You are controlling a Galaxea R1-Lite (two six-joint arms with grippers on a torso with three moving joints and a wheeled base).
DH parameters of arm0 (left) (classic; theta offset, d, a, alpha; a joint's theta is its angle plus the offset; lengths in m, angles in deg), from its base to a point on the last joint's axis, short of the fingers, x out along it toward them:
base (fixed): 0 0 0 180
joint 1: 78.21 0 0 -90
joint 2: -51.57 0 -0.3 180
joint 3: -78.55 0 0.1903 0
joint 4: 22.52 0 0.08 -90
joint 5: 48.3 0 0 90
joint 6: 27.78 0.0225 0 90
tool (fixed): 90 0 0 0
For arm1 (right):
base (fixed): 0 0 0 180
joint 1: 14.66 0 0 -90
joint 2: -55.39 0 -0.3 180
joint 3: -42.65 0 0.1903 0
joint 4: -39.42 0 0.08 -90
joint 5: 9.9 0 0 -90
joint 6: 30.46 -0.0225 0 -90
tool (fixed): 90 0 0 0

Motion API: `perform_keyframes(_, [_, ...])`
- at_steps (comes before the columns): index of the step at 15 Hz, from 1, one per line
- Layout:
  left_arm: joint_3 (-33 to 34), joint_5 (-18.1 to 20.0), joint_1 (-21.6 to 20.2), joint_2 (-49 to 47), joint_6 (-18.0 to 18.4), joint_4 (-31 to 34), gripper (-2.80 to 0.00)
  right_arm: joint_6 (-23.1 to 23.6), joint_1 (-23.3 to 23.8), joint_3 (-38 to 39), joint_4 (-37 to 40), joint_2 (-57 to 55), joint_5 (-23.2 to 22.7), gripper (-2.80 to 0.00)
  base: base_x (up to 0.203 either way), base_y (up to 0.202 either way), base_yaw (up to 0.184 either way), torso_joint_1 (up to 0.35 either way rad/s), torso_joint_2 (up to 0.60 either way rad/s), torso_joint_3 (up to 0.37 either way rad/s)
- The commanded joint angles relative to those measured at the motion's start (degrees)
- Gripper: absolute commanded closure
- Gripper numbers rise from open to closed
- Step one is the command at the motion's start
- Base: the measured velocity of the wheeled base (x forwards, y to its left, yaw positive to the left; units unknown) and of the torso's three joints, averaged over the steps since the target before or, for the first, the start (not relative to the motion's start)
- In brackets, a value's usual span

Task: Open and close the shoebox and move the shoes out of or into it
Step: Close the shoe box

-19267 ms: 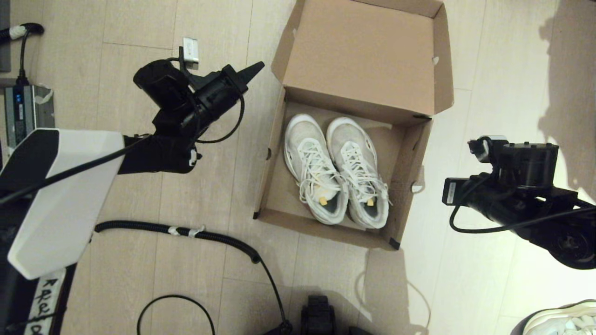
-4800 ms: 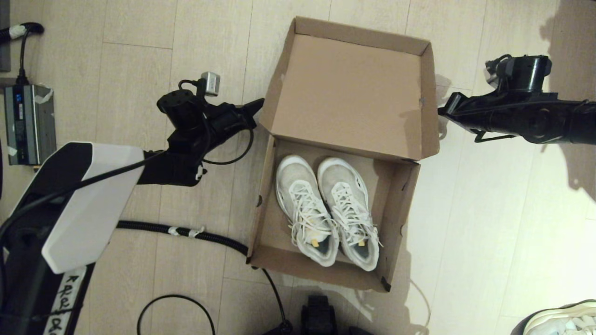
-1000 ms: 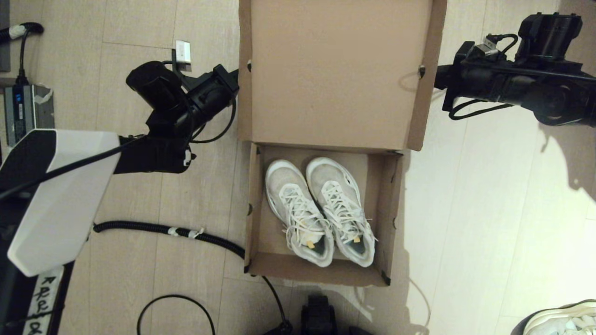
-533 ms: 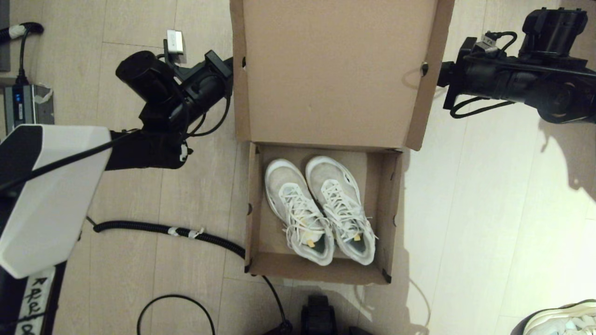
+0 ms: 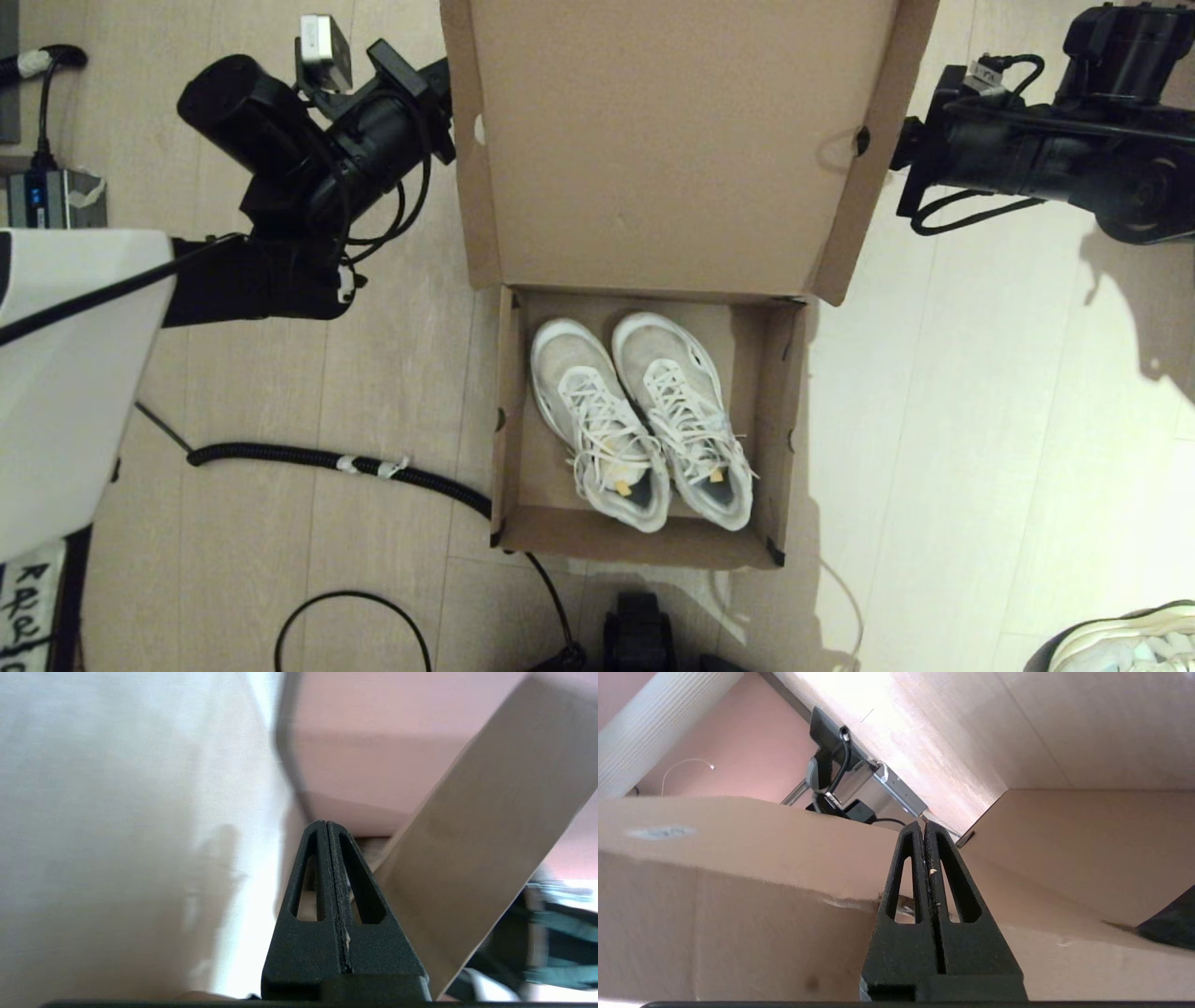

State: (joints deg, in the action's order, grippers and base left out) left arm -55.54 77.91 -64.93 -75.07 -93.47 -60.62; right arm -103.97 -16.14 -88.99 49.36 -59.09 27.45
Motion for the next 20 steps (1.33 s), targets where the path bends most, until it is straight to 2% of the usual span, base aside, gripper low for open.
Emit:
perform_keyframes(1, [0.09, 0.79, 0.07, 0.71, -2.24, -0.97, 0.0, -0.41, -0.03, 0.53, -0.11, 0.85, -0.61, 0.0, 0.0, 0.0, 0.0, 0.0, 0.0, 0.0])
perform_keyframes(4, [0.12, 1.23, 0.52, 0.39, -3.21, -1.12, 0.0, -0.41, -0.16, 1.85, -0.11, 1.81, -1.34, 0.0, 0.0, 0.0, 0.0, 0.0, 0.0, 0.0])
perform_keyframes(7, [0.09, 3.75, 0.88, -0.09, -5.38, -1.21, 0.0, -0.41, -0.76, 3.14, -0.11, 2.6, -1.58, 0.0, 0.0, 0.0, 0.0, 0.0, 0.0, 0.0])
perform_keyframes(10, [0.12, 5.14, 1.01, -0.12, -10.28, -3.84, 0.0, -0.36, -1.64, 4.65, -0.11, 3.7, -2.1, 0.0, 0.0, 0.0, 0.0, 0.0, 0.0, 0.0])
perform_keyframes(14, [0.15, 7.31, 0.48, -0.13, -24.38, -15.52, 0.0, -0.23, -2.04, 6.02, -0.12, 5.02, -2.11, 0.0, 0.0, 0.0, 0.0, 0.0, 0.0, 0.0])
perform_keyframes(17, [0.28, 8.32, 0.44, -0.27, -33.5, -24.01, 0.0, -0.14, -2.04, 7.52, -0.2, 6.08, -2.11, 0.0, 0.0, 0.0, 0.0, 0.0, 0.0, 0.0])
perform_keyframes(19, [1.51, 8.68, 0.71, -0.14, -39.05, -26.13, 0.0, 0.01, -2.04, 8.64, -0.2, 6.64, -2.19, 0.0, 0.0, 0.0, 0.0, 0.0, 0.0, 0.0])
perform_keyframes(20, [2.4, 9.21, 1.08, -0.08, -39.99, -26.2, 0.0, 0.03, -2.13, 8.9, -0.2, 6.73, -2.19, 0.0, 0.0, 0.0, 0.0, 0.0, 0.0, 0.0])
